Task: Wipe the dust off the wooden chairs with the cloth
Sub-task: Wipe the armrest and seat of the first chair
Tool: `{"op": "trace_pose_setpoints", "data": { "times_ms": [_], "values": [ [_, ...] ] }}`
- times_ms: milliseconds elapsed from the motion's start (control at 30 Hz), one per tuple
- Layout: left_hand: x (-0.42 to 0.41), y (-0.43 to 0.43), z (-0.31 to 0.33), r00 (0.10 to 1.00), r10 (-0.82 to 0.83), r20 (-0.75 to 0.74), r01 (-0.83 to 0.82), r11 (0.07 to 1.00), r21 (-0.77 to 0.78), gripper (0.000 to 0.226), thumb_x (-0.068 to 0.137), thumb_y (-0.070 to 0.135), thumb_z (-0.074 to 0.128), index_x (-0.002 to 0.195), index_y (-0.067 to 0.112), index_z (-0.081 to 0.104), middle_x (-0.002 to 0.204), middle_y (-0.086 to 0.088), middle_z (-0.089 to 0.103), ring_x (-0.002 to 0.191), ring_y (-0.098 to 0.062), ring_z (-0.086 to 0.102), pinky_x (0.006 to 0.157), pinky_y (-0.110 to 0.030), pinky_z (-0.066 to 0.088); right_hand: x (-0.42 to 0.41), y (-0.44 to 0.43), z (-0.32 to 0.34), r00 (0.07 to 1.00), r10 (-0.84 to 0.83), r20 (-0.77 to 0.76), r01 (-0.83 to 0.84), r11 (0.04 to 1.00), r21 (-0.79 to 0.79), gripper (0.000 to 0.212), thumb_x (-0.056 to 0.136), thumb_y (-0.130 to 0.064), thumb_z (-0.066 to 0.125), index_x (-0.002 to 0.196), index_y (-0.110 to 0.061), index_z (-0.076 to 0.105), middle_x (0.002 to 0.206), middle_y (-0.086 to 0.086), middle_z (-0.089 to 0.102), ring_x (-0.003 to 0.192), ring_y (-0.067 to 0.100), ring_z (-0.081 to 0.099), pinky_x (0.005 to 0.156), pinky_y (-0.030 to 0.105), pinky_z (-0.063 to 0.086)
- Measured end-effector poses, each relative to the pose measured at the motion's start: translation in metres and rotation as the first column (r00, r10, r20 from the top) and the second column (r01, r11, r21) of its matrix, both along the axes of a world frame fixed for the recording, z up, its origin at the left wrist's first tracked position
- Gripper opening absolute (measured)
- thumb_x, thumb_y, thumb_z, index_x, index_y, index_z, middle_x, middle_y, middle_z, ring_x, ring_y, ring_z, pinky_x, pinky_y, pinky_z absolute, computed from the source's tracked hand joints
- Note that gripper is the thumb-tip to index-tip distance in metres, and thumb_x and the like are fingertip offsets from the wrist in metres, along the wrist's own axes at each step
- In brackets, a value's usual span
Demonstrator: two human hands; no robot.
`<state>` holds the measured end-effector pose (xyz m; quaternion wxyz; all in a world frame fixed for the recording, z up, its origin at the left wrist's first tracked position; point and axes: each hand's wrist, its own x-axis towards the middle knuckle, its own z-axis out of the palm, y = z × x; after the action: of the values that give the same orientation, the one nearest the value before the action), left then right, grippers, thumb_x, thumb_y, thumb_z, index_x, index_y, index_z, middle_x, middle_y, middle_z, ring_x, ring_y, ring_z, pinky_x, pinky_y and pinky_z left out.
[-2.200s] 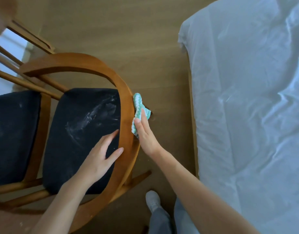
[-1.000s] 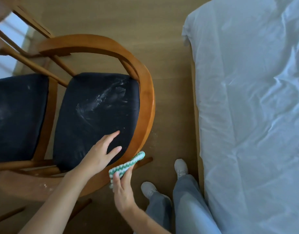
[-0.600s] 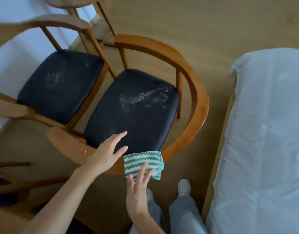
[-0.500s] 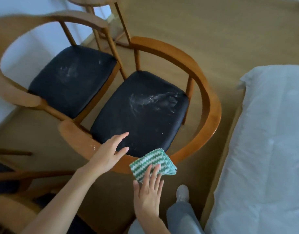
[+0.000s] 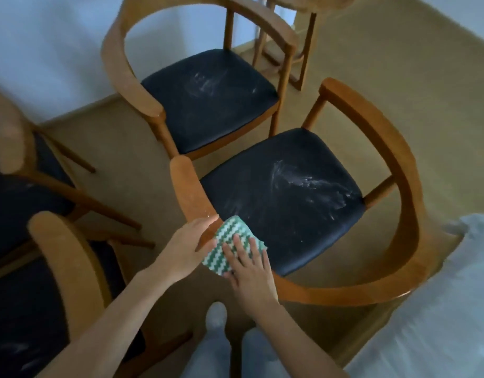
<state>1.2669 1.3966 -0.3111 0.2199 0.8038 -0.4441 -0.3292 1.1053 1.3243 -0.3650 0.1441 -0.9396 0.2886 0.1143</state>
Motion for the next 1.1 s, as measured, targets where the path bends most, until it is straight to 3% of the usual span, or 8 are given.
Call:
{"op": "trace_pose_setpoints", "data": {
  "times_ms": [167,300,467,633,767,867,1000,1100],
  "values": [
    [-0.009,0.022,-0.005,0.986,0.148,0.082,-0.148,0.989,-0.009,0.055,0.095,0.037,0.049,0.144,0.017,0.033,0.145,0.000,0.040,0.134,-0.014,0.036,0.106,-0.022,0.023,0.003,-0.015,-0.008,0.990,0.140,-0.010,-0.139,0.990,0.013,0.066,0.088,-0.045,0.030,0.150,-0.025,0.021,0.146,0.004,0.042,0.129,0.031,0.045,0.098,0.045,0.042],
    [-0.031,0.037,-0.009,0.973,0.225,0.057,-0.224,0.974,-0.024,0.052,0.097,0.028,0.047,0.145,0.020,0.029,0.148,0.005,0.035,0.130,0.003,0.025,0.105,-0.015,0.017,-0.084,-0.025,-0.013,0.981,0.193,-0.008,-0.193,0.981,0.001,0.067,0.091,-0.049,0.037,0.150,-0.025,0.018,0.150,0.008,0.036,0.129,0.033,0.046,0.096,0.045,0.047],
    [-0.055,0.047,-0.018,0.940,0.341,0.007,-0.341,0.940,0.002,0.053,0.097,0.029,0.047,0.146,0.023,0.027,0.148,0.007,0.034,0.131,0.002,0.024,0.110,-0.022,0.020,-0.145,-0.047,-0.019,0.941,0.324,-0.100,-0.330,0.943,-0.048,0.066,0.092,-0.057,0.017,0.150,-0.027,0.016,0.159,0.005,0.003,0.145,0.029,0.005,0.114,0.043,0.002],
    [-0.061,0.057,-0.029,0.910,0.413,0.033,-0.414,0.909,0.044,0.054,0.097,0.031,0.047,0.146,0.022,0.028,0.147,0.004,0.035,0.135,-0.011,0.032,0.111,-0.028,0.026,-0.055,-0.045,-0.012,0.953,0.300,-0.038,-0.293,0.948,0.127,0.070,0.088,-0.048,0.026,0.151,-0.026,0.004,0.153,0.009,0.028,0.135,0.032,0.038,0.104,0.040,0.037],
    [-0.050,0.070,-0.035,0.889,0.454,0.057,-0.458,0.884,0.093,0.053,0.098,0.034,0.042,0.147,0.022,0.026,0.148,0.002,0.034,0.135,-0.014,0.031,0.111,-0.029,0.027,0.043,-0.040,-0.009,0.967,0.250,0.054,-0.255,0.934,0.250,0.059,0.094,-0.052,0.006,0.146,-0.032,-0.014,0.154,0.002,-0.021,0.146,0.028,-0.006,0.118,0.042,0.010],
    [-0.040,0.075,-0.036,0.890,0.451,0.074,-0.456,0.883,0.108,0.052,0.098,0.034,0.041,0.147,0.022,0.026,0.149,0.001,0.033,0.136,-0.014,0.030,0.112,-0.031,0.026,0.086,-0.039,-0.003,0.971,0.238,0.017,-0.233,0.934,0.269,0.058,0.102,-0.041,0.022,0.149,-0.031,-0.010,0.156,0.003,-0.022,0.145,0.027,-0.012,0.117,0.042,0.005],
    [-0.024,0.080,-0.035,0.892,0.448,0.055,-0.451,0.886,0.104,0.052,0.098,0.035,0.041,0.147,0.023,0.026,0.149,0.002,0.033,0.137,-0.015,0.030,0.112,-0.033,0.027,0.064,-0.041,-0.001,0.946,0.325,0.010,-0.320,0.924,0.208,0.057,0.099,-0.047,0.015,0.144,-0.031,-0.018,0.152,-0.002,-0.026,0.143,0.025,-0.018,0.118,0.041,0.003],
    [-0.011,0.084,-0.034,0.898,0.437,0.048,-0.439,0.891,0.113,0.053,0.098,0.035,0.040,0.147,0.023,0.024,0.150,0.002,0.031,0.137,-0.014,0.029,0.113,-0.033,0.026,0.014,-0.037,-0.005,0.919,0.393,-0.033,-0.389,0.916,0.096,0.061,0.095,-0.052,0.011,0.151,-0.028,0.007,0.157,0.003,0.002,0.144,0.031,0.001,0.110,0.043,0.025]
  ]
}}
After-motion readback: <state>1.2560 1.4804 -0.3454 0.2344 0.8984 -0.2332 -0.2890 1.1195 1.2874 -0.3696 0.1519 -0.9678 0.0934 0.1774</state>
